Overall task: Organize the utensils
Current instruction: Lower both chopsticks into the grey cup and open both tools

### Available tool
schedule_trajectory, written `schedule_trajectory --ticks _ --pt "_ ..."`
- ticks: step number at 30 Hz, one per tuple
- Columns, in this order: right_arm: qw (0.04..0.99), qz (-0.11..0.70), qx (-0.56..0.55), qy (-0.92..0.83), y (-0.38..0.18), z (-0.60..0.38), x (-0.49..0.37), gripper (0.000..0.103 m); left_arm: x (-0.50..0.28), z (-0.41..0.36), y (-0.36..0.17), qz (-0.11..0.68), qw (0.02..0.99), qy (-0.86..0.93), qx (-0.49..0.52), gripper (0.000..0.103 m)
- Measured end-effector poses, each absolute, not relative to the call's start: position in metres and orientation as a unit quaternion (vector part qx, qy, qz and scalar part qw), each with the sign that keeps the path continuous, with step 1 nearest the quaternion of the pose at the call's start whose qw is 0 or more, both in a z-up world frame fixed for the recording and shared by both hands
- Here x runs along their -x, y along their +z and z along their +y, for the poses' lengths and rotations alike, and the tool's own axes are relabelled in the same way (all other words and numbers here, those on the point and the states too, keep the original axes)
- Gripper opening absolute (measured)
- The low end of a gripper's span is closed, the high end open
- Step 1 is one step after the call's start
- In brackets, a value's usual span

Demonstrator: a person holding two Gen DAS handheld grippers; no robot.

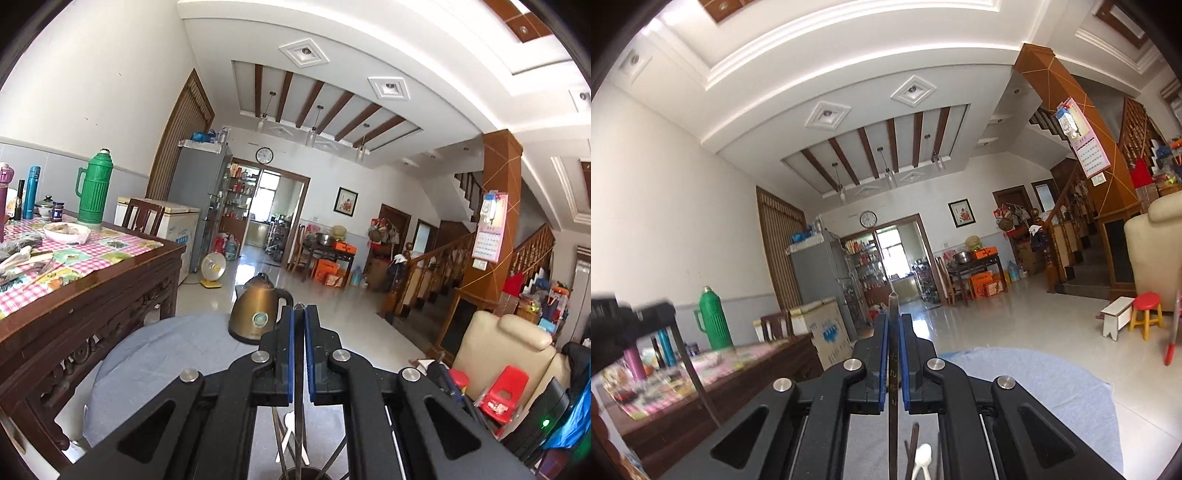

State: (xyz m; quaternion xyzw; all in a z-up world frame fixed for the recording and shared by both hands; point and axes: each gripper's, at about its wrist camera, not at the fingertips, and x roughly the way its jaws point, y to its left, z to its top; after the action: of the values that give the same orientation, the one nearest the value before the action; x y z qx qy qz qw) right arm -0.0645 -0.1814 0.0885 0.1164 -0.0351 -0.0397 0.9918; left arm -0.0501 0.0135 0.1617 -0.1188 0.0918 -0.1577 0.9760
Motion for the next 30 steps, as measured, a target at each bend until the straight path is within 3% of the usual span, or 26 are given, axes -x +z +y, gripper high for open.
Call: schedule_trajectory --ticks 9,30 --pt "0.991 0.019 -0.126 -0.038 0.055 -0.192 0.061 0.007 0.034 -0.005 0.109 0.166 0.968 -0.151 0.113 0.006" --pt "0.989 0.057 -0.133 -0.019 0.039 -0.199 0.085 0.007 0.044 -0.019 0.092 0.206 0.968 -0.125 0.069 0.006"
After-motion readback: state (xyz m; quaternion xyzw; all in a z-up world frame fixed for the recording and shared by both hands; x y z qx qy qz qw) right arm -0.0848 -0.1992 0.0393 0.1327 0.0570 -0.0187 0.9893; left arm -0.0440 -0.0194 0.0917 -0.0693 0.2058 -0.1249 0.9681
